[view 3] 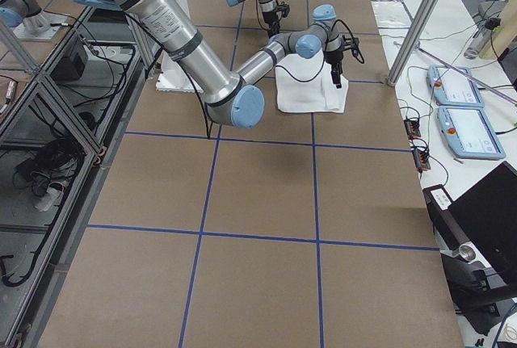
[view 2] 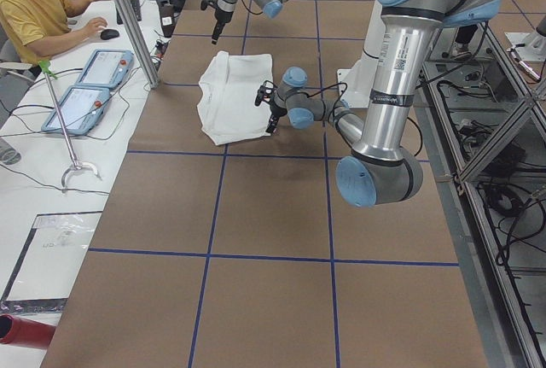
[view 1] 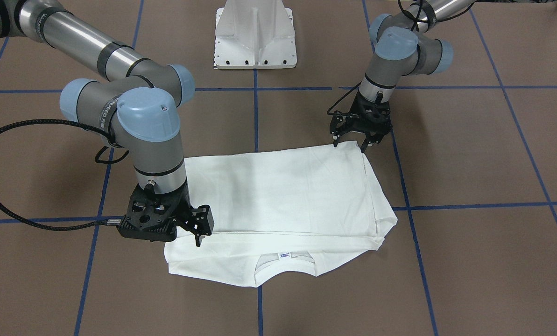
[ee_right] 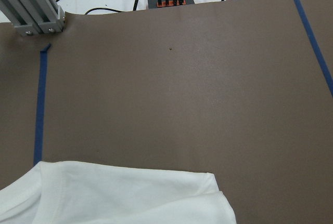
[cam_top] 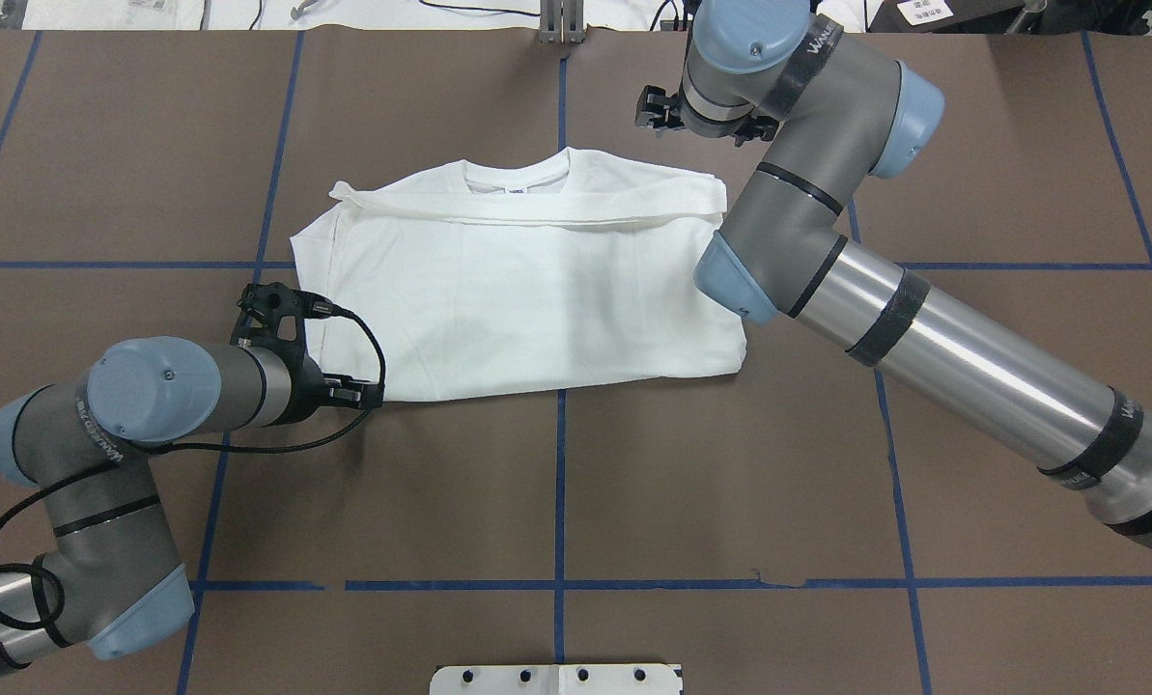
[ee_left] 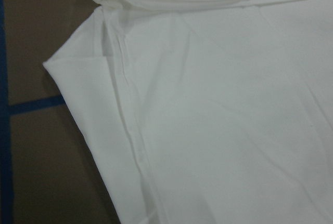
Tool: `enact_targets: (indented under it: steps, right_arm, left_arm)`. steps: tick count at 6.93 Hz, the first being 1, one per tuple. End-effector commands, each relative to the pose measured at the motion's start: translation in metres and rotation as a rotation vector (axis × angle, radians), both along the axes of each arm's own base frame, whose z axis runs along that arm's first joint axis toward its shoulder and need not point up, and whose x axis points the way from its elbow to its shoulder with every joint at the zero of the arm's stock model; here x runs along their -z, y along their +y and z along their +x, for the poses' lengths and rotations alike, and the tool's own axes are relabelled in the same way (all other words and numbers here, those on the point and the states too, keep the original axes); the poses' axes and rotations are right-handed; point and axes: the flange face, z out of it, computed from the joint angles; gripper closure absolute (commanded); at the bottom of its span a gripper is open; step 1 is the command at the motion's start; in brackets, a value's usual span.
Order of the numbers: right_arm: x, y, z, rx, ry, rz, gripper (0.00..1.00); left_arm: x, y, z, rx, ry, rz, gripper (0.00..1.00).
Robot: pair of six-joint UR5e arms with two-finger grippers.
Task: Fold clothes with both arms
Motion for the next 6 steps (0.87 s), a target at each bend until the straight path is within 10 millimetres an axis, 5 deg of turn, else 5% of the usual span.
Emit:
enact_targets:
  steps: [1, 4, 6]
  right_arm:
    - [0.001, 0.001, 0.001, -0.003, -0.003, 0.0, 0.0]
    - [0.001, 0.003, -0.001, -0.005, -0.006, -0.002, 0.0]
    - [0.009, 0.016, -0.013, 0.012, -0.019, 0.009, 0.0]
  left_arm:
    - [-0.001, 0.005, 0.004, 0.003, -0.002, -0.008, 1.0]
    - [0.001, -0.008, -0.007, -0.023, -0.034, 0.07, 1.0]
    - [-0.033, -0.082, -0.058, 0.047, -0.153, 0.132, 1.0]
